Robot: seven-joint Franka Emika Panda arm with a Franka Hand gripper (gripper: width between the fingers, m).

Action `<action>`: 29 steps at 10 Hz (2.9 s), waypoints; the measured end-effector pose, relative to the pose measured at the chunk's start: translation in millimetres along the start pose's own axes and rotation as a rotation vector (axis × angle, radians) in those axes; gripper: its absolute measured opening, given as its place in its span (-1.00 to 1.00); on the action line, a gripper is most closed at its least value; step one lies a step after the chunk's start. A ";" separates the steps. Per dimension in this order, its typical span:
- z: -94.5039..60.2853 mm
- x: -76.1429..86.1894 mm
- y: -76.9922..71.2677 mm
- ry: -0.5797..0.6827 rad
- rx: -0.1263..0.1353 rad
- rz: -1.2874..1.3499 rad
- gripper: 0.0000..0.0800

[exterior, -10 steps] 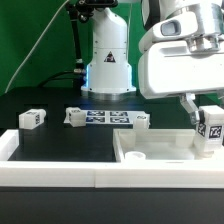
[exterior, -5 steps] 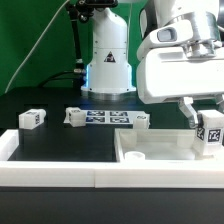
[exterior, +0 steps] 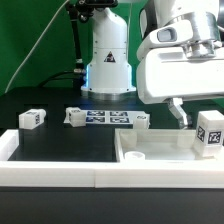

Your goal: Assemble one leg

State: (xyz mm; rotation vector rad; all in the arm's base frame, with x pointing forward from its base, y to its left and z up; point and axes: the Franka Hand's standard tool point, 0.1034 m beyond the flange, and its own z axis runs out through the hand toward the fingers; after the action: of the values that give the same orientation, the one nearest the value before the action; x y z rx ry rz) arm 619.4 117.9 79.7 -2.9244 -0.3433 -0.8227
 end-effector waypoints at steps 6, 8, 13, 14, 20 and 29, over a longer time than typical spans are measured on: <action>-6.7 6.0 1.2 -0.052 0.009 -0.006 0.62; -3.3 -1.4 -4.2 -0.175 0.036 -0.001 0.62; -5.6 6.7 -2.2 -0.603 0.125 0.017 0.62; -5.7 9.9 -0.3 -0.638 0.134 0.017 0.62; 4.8 9.1 16.2 -0.604 0.113 0.036 0.62; 5.2 13.5 9.6 -0.592 0.097 0.088 -0.27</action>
Offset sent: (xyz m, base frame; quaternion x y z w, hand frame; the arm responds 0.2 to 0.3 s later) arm 0.0032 -0.0121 0.0249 -0.0042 -0.0361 -0.0077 0.9993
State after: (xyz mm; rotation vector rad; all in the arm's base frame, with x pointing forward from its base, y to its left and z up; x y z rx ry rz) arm 635.5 111.9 82.2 -2.9985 -0.2740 0.0882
